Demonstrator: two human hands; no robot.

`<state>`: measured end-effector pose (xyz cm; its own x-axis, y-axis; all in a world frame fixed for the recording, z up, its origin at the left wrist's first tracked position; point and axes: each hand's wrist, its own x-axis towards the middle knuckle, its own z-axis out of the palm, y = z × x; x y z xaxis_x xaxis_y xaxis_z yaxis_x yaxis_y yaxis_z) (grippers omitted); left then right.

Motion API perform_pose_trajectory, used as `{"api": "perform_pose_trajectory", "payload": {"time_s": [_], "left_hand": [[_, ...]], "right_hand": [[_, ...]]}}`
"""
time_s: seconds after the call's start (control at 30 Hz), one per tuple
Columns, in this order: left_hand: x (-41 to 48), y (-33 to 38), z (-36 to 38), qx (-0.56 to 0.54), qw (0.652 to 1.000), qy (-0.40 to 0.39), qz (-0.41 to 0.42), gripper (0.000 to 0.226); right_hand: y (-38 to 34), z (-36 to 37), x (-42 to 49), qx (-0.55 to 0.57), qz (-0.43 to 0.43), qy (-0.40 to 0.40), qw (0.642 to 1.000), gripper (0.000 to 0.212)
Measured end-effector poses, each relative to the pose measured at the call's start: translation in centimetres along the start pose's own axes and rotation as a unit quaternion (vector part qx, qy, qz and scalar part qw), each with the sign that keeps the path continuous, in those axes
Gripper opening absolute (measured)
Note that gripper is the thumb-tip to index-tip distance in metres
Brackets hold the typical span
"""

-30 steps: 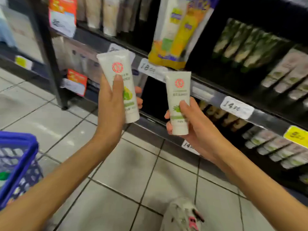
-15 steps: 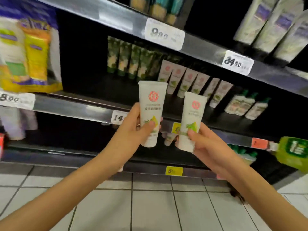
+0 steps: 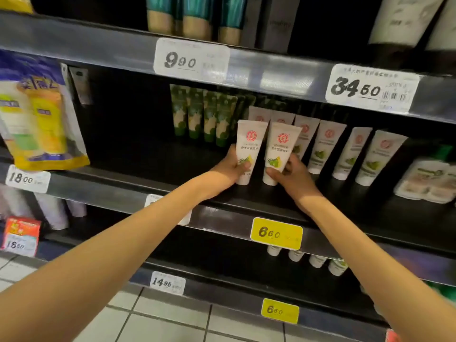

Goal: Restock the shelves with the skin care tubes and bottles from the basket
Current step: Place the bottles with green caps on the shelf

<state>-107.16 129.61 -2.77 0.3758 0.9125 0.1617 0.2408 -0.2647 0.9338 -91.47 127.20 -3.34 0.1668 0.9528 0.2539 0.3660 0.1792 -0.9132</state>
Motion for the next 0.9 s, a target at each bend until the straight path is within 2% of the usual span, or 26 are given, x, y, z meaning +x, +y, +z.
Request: {"api": "perform_pose_trajectory", "payload": {"time_s": [0.1, 0.2, 0.3, 0.4, 0.53, 0.77, 0.9], "left_hand": [[1.5, -0.2, 0.7, 0.008, 1.000, 0.013, 0.010, 0.046], [2.3, -0.8, 0.9, 0.015, 0.997, 0.074, 0.006, 0.044], [3.0, -1.7, 0.7, 0.069, 0.990, 0.122, 0.030, 0.042], [4.0, -2.0, 0.6, 0.106, 0.986, 0.123, 0.044, 0.035], [5.3, -2.2, 0.5, 0.097, 0.985, 0.137, 0.046, 0.032], [6.1, -2.6, 0.4, 0.085, 0.987, 0.129, 0.038, 0.035], [6.4, -2.6, 0.4, 0.087, 0.987, 0.130, 0.040, 0.036]], "right_hand": [[0.7, -0.1, 1.2, -0.001, -0.016, 0.011, 1.000, 0.046], [1.3, 0.1, 1.6, -0.034, -0.017, 0.034, 0.999, 0.046], [1.7, 0.0, 1.8, -0.075, -0.025, 0.067, 0.995, 0.043], [1.8, 0.0, 2.4, -0.083, -0.031, 0.090, 0.992, 0.040], [1.8, 0.1, 3.2, -0.081, -0.017, 0.102, 0.991, 0.040], [2.1, 0.1, 4.1, -0.106, -0.025, 0.123, 0.986, 0.032], [2.3, 0.1, 4.2, -0.105, -0.012, 0.111, 0.988, 0.036]]}}
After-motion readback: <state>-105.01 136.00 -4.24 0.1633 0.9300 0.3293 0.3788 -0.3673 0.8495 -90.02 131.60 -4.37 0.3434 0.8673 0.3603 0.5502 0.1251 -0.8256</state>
